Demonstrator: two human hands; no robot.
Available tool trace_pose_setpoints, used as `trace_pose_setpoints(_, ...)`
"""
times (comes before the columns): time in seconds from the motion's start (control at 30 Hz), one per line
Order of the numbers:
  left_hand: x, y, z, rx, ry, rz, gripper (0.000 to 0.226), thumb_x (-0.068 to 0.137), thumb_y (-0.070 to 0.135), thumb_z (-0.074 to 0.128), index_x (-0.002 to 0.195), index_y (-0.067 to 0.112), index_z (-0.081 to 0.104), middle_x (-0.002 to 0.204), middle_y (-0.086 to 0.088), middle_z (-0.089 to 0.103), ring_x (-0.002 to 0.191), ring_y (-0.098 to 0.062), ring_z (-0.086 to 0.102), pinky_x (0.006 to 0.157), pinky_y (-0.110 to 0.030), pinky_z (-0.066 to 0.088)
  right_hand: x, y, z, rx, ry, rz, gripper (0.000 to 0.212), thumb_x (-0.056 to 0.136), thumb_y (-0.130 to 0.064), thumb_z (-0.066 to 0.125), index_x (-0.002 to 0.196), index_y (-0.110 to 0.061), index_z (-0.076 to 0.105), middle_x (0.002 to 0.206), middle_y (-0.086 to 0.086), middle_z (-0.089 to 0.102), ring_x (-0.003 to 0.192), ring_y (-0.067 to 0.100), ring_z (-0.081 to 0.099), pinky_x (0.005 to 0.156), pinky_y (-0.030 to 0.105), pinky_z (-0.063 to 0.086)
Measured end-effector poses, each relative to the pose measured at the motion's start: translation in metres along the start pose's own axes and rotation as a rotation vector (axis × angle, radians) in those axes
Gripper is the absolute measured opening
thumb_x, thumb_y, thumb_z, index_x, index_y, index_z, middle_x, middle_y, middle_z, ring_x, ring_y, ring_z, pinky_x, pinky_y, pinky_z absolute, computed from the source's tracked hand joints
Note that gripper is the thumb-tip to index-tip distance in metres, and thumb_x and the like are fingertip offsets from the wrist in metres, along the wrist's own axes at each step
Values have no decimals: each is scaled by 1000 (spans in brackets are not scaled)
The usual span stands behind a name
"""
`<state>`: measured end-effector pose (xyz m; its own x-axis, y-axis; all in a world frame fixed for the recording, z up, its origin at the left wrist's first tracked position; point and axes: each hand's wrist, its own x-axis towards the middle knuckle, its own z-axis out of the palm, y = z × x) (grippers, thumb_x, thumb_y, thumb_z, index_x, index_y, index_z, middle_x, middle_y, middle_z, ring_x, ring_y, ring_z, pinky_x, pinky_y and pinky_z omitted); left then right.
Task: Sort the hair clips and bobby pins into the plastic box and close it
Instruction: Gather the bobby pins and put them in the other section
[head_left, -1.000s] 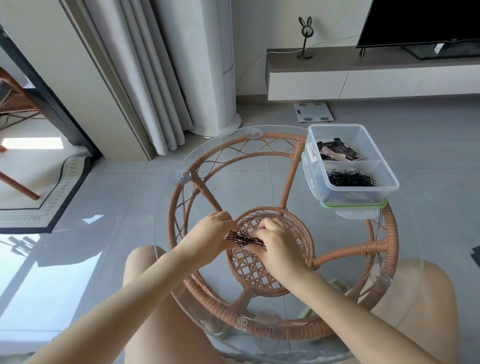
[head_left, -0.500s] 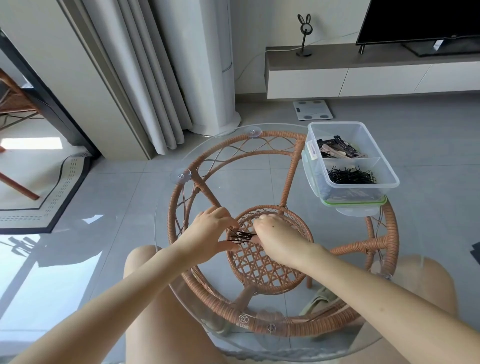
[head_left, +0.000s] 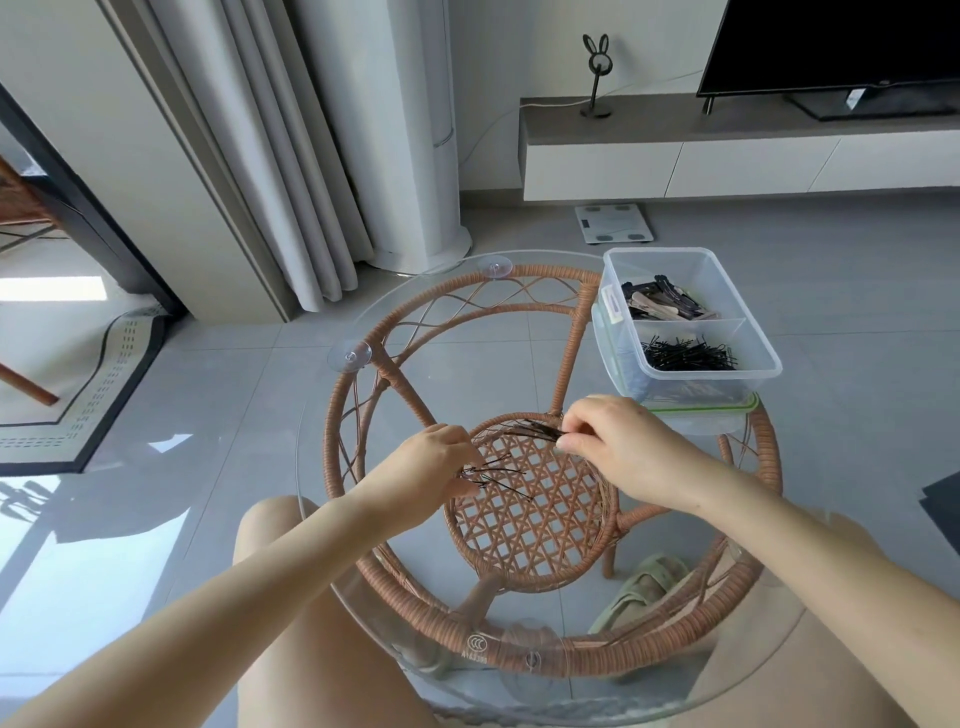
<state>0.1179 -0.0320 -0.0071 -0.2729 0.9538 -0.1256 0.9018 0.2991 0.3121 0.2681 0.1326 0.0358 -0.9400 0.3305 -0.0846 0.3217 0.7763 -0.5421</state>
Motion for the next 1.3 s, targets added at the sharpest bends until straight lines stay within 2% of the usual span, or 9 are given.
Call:
trace_pose_setpoints(0.27,16,10,1,1,-5,101,30,88,28,57,113,10,61,110,-5,58,103,-19,53,93,-27,45,-6,4,-23,19,115,-1,26,90,-25,54,66,-27,45,67,-15,45,61,-2,41,54,12,29)
trace_pose_setpoints(0.4,25,24,6,190,-97,171,21,97,15,41,111,6,55,111,-7,53,102,-18,48,90,-26,45,-6,8,-23,27,116,13,19,90,-24,54,72,-19,50,67,-13,46,61,-1,41,55,14,28)
trace_pose_setpoints(0.53,22,40,7,385,-167,144,24,93,-3,34,112,-1,48,104,-13,52,82,-19,39,76,-29,43,-8,10,-27,38,132,23,21,90,-23,54,70,-18,50,66,-12,45,61,1,41,55,14,28)
trace_pose_setpoints(0.67,23,46,8,448,-197,146,27,94,-4,33,118,-3,45,107,-16,54,84,-23,46,78,-32,46,-9,17,-44,25,166,34,26,89,-21,56,64,-22,47,66,-10,47,63,5,44,57,19,32)
trace_pose_setpoints(0.8,25,49,6,391,-197,99,28,94,-2,34,117,-2,50,109,-13,56,81,-16,40,76,-24,42,-1,46,-82,-116,289,86,16,88,-18,56,73,-11,55,77,3,52,75,24,49,66,31,31)
trace_pose_setpoints(0.9,28,51,1,280,-209,11,24,94,-1,35,111,2,51,102,-10,57,77,-13,43,70,-20,39,8,72,-108,-301,205,166,16,90,-18,54,79,-7,57,86,8,54,85,29,52,73,34,35)
trace_pose_setpoints(1.07,38,51,-29,87,-132,-108,13,96,16,40,96,8,50,94,-9,60,75,-17,54,66,-29,47,21,97,-113,-360,-1,214,16,85,-20,61,76,-7,63,85,6,64,84,25,58,72,33,43)
trace_pose_setpoints(1.13,43,56,-50,-5,-70,-117,15,95,17,42,98,7,52,91,-8,60,75,-19,54,63,-31,47,24,97,-111,-319,6,179,15,81,-21,65,77,-7,68,83,3,67,82,22,60,74,34,46)
trace_pose_setpoints(1.3,75,82,-100,-136,89,-76,9,91,15,47,90,8,54,73,2,53,62,-12,46,54,-21,38,24,98,-110,-302,67,126,19,80,-34,65,78,-17,73,80,-2,68,79,19,58,75,39,48)
